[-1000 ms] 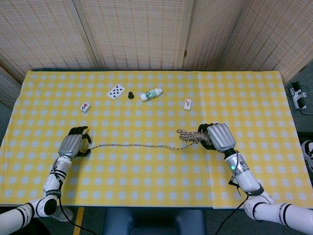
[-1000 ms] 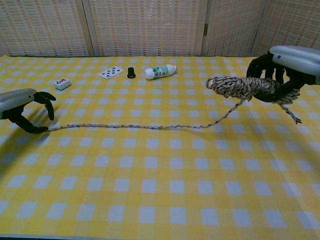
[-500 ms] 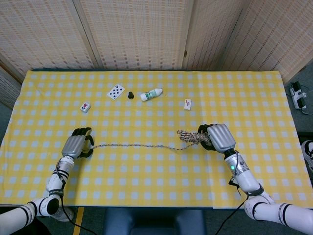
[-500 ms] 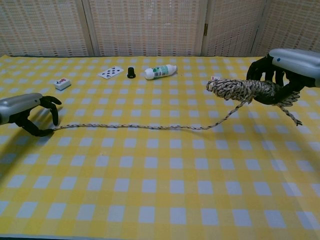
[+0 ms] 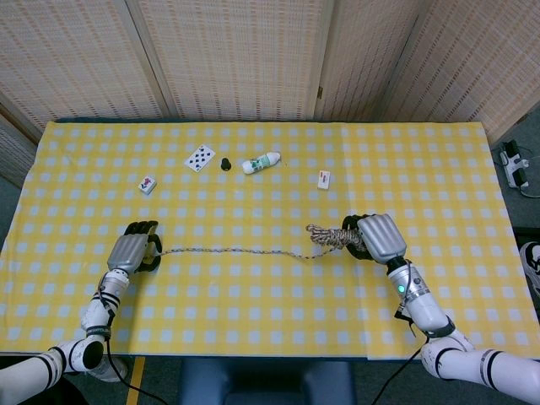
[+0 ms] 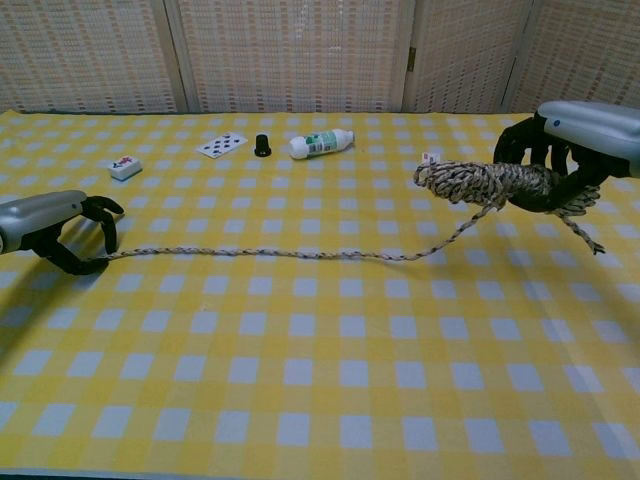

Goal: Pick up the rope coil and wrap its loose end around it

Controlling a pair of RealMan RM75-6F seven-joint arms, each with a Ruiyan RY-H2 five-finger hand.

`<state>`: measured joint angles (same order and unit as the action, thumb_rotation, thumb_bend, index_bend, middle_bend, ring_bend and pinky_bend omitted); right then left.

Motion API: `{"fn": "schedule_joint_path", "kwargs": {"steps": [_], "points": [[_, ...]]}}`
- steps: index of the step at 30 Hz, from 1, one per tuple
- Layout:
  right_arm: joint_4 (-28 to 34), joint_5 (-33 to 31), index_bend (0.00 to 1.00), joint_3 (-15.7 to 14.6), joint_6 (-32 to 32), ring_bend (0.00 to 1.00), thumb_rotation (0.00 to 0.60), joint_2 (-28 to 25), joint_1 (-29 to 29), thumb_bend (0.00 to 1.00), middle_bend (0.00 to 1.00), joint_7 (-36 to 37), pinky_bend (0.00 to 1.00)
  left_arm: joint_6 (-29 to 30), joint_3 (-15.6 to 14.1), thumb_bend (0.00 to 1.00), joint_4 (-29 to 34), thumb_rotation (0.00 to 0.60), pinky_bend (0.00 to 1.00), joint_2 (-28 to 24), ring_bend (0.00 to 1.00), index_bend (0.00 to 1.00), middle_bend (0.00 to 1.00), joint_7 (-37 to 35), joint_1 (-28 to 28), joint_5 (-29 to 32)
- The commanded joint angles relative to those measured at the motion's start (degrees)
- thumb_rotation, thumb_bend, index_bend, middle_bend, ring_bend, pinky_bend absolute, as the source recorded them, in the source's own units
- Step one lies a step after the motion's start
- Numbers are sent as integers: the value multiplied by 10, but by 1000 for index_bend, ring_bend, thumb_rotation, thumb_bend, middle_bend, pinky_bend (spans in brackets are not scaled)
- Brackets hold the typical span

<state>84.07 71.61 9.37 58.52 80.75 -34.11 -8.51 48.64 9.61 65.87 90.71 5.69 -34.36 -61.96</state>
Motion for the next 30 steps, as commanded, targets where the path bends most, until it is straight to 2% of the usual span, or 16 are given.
{"fn": "schedule_joint_path", "kwargs": {"steps": [1, 14, 20, 26, 30], "points": [[0, -1, 641, 0, 0, 542, 600, 0, 0, 639, 526, 0, 552, -1, 0, 441, -3, 600, 0, 2, 86, 547, 138, 0, 0, 2], [0, -1, 641, -2, 0, 543, 600, 1, 2, 640, 526, 1, 552, 0, -1, 461, -18, 600, 0, 12, 101, 583, 161, -6, 0, -1], [6, 4, 641, -1, 9, 544, 600, -2, 7, 647, 526, 14, 552, 7, -1, 513, -20, 600, 0, 11, 117, 603, 185, -18, 2, -12], [38, 34, 651, -2, 19, 556, 600, -20, 16, 658, 535, 74, 563, 38, 8, 520, 27, 600, 0, -26, 120, 605, 191, -26, 6, -37], [74, 74, 663, -10, 21, 567, 600, -35, 18, 669, 542, 142, 570, 64, 24, 524, 91, 600, 0, -71, 125, 608, 200, -28, 3, -57]]}}
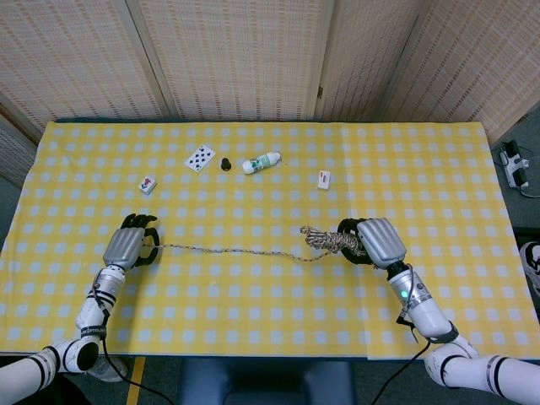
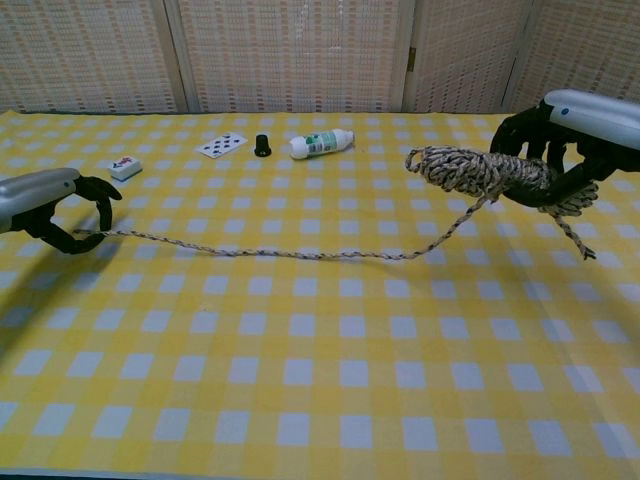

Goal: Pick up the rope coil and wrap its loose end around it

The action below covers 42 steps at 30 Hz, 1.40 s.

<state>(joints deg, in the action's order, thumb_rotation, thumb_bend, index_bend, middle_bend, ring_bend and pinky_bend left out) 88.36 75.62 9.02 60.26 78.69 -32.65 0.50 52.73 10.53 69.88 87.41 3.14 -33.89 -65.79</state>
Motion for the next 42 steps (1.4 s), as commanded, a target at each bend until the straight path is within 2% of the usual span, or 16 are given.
{"fn": "schedule_joint_path", "kwargs": {"steps": [1, 6, 9, 13, 19, 28, 35, 42], "points": [[40, 44, 665, -9, 2, 568, 600, -18, 3, 673, 544, 68, 572, 27, 19, 524, 69, 600, 0, -50, 125, 609, 202, -2, -3, -22], [76, 88, 670, -22, -15, 569, 600, -23, -10, 678, 546, 126, 575, 40, 53, 533, 173, 600, 0, -113, 126, 616, 208, 2, -18, -31], [87, 94, 670, -24, -32, 570, 600, -18, -23, 678, 546, 137, 575, 39, 71, 539, 224, 600, 0, -138, 127, 619, 210, 10, -30, -26], [94, 76, 673, -19, -61, 573, 600, 0, -41, 678, 549, 132, 579, 30, 92, 540, 287, 600, 0, -161, 127, 619, 213, 28, -51, -9], [95, 22, 682, -5, -95, 581, 600, 38, -62, 699, 555, 122, 590, 25, 105, 540, 355, 600, 0, -167, 127, 619, 213, 63, -83, 14], [71, -56, 685, 21, -126, 594, 600, 111, -83, 709, 557, 142, 604, 25, 103, 540, 416, 600, 0, -153, 127, 618, 213, 97, -120, 41], [17, -99, 706, 65, -76, 597, 600, 193, -74, 712, 562, 184, 610, 37, 84, 540, 449, 600, 0, -161, 127, 618, 213, 83, -113, 24], [-38, -99, 712, 109, -3, 604, 600, 258, -60, 714, 567, 229, 616, 69, 50, 541, 465, 600, 0, -193, 127, 618, 213, 15, -64, -47]]}}
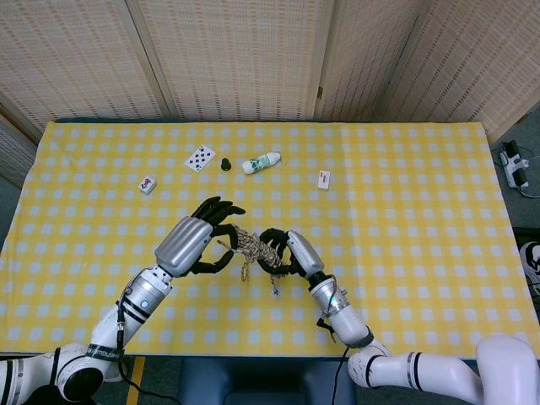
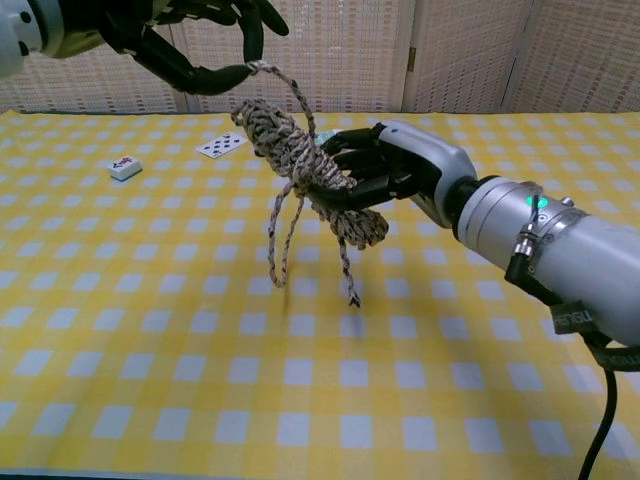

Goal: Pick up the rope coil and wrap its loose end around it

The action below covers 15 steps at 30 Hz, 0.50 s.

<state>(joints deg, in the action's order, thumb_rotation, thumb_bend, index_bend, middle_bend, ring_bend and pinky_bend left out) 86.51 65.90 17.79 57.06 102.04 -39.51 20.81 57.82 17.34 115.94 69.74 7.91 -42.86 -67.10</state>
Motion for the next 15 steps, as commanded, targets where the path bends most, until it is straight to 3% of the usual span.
{"fn": "schedule_joint_path", "kwargs": {"steps": [1, 8, 15], "points": [[-26, 0, 716, 27, 37, 608, 600, 30, 11, 715, 570, 35, 619, 23, -24, 541, 3, 600, 0, -21, 126, 618, 213, -44, 33, -44], [-50, 15, 724, 58, 60, 618, 600, 32, 28, 717, 577, 118, 626, 50, -67, 541, -30, 600, 0, -61, 125, 618, 213, -146, 89, -111], [-44, 28, 739, 80, 74, 628, 600, 13, 43, 716, 590, 176, 636, 36, -93, 541, -103, 600, 0, -72, 125, 619, 213, -219, 113, -105]]}}
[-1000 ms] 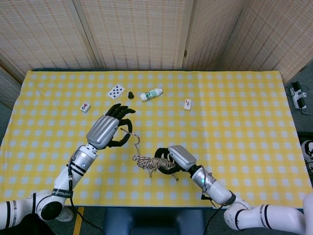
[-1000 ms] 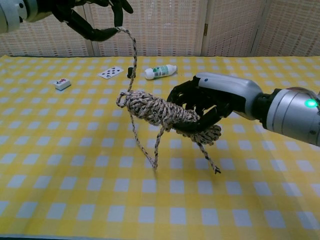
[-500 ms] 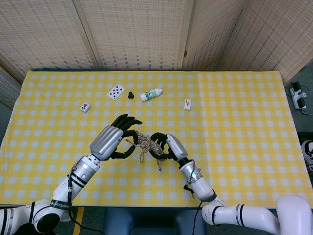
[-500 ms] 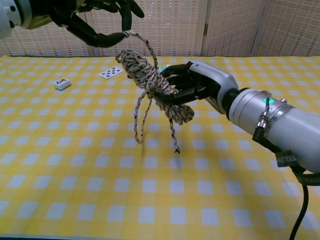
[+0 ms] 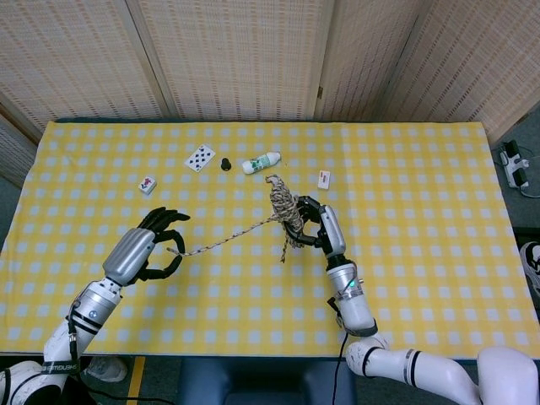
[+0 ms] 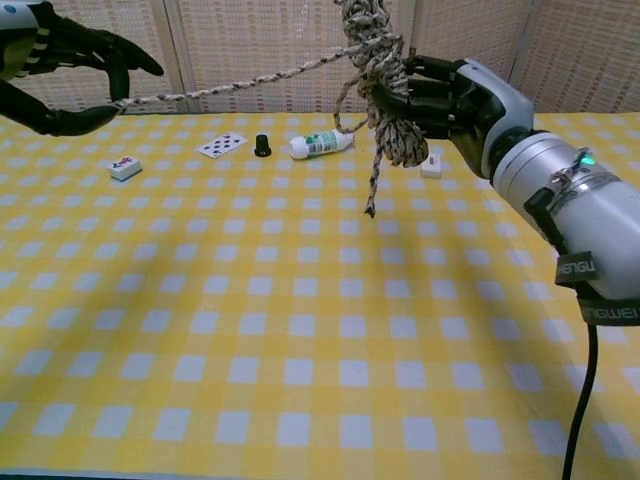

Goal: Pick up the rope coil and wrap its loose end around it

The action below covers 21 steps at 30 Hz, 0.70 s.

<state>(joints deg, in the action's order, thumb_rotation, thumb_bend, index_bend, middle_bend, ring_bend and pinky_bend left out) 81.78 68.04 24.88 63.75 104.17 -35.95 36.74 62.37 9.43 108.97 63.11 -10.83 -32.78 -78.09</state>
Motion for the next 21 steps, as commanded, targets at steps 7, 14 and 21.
{"fn": "schedule_joint_path", "kwargs": {"steps": [7, 14, 21], "points": [[13, 22, 745, 13, 10, 628, 600, -31, 17, 717, 592, 55, 639, -42, -18, 541, -97, 600, 0, 13, 125, 624, 213, -64, 13, 38], [25, 53, 745, -1, 1, 632, 600, -60, 24, 716, 592, 93, 640, -75, -11, 541, -144, 600, 0, 35, 125, 624, 213, -62, 2, 75], [26, 111, 746, -32, 0, 634, 600, -92, 27, 717, 592, 136, 640, -95, 0, 542, -160, 600, 0, 49, 125, 625, 213, -50, -15, 85]]}}
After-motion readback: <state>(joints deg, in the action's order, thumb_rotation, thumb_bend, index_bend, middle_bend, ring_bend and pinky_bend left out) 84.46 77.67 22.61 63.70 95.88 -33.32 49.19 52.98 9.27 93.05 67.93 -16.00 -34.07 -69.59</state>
